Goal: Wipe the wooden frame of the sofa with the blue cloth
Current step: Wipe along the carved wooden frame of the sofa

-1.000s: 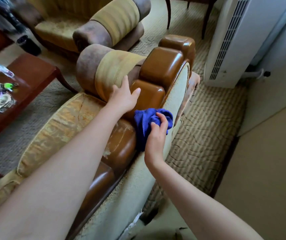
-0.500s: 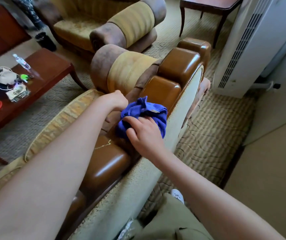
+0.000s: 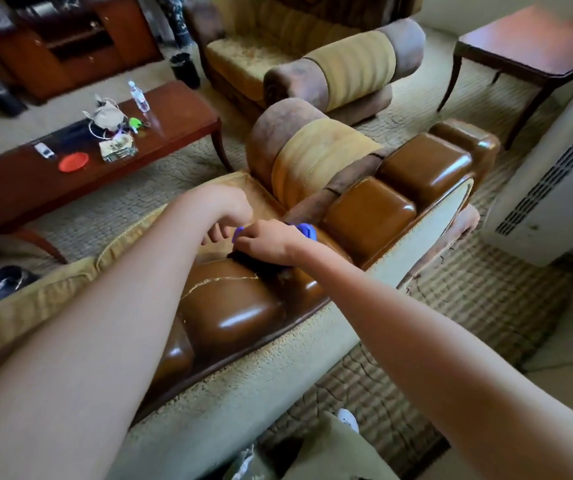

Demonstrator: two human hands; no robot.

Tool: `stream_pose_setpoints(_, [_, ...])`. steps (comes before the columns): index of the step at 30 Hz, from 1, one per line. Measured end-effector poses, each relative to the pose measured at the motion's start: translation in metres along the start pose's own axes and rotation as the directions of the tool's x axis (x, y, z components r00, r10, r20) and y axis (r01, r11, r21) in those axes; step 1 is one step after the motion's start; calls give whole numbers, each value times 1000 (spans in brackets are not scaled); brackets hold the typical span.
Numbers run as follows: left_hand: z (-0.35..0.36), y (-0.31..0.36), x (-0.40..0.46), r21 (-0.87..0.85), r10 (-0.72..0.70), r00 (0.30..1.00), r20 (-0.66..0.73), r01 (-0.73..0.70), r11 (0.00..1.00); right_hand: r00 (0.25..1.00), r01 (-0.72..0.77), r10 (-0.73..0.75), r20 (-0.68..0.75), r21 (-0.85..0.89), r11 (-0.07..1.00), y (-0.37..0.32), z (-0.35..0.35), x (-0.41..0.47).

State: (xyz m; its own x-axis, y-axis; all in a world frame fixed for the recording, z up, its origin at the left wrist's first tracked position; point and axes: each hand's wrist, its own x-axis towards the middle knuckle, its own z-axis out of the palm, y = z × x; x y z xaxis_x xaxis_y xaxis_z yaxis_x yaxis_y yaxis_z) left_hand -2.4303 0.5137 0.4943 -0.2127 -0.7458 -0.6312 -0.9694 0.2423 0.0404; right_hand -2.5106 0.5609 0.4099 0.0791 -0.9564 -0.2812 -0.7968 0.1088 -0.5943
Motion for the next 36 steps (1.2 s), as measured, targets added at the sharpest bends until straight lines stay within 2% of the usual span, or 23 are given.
stream_pose_setpoints(3, [0, -6, -11, -1, 3, 998, -64, -3, 1000, 992, -25, 28, 120, -23, 999, 6, -10, 14])
stream_pose_setpoints(7, [6, -21, -24, 10, -7, 995, -98, 8, 1000, 949, -160, 221, 226, -259, 952, 19, -21, 37])
stream_pose_setpoints(10, [14, -24, -29, 41, -16, 998, -54, 18, 999, 928, -132, 207, 310, -248, 960, 15, -23, 41])
stream_pose_setpoints(14, [17, -22, -31, 53, -3, 1000, -20, 4, 999, 950, -84, 113, 290, -111, 990, 2, -12, 33])
stream_pose_setpoints(18, [20, -19, -29, 89, 29, 999, -38, -26, 996, 984, 61, -55, 171, -28, 998, 6, -8, 13])
stream_pose_setpoints(20, [23, -20, -24, 78, 46, 997, -58, -42, 996, 989, 112, -108, 97, -40, 993, 20, -11, 4])
stream_pose_setpoints(22, [26, -19, -23, 65, 59, 995, -83, -54, 996, 997, 82, -81, 20, -121, 989, 34, -17, 2])
stream_pose_setpoints(25, [29, -20, -27, 54, 80, 991, -108, -74, 996, 996, -81, 71, -48, -281, 956, 39, -18, 16])
stream_pose_setpoints(28, [30, -24, -29, 52, 84, 989, -124, -79, 996, 990, -134, 115, -87, -262, 956, 24, -8, 21])
stream_pose_setpoints(30, [29, -27, -30, 50, 81, 989, -126, -75, 996, 993, -65, 49, -105, -160, 985, 15, 3, 7])
stream_pose_setpoints(32, [30, -26, -29, 50, 98, 985, -141, -91, 995, 982, 33, -49, -183, -91, 995, 13, 15, -13])
stream_pose_setpoints(36, [32, -12, -27, 59, 184, 967, -179, -176, 983, 863, 180, -192, -466, -70, 981, 22, 44, -54])
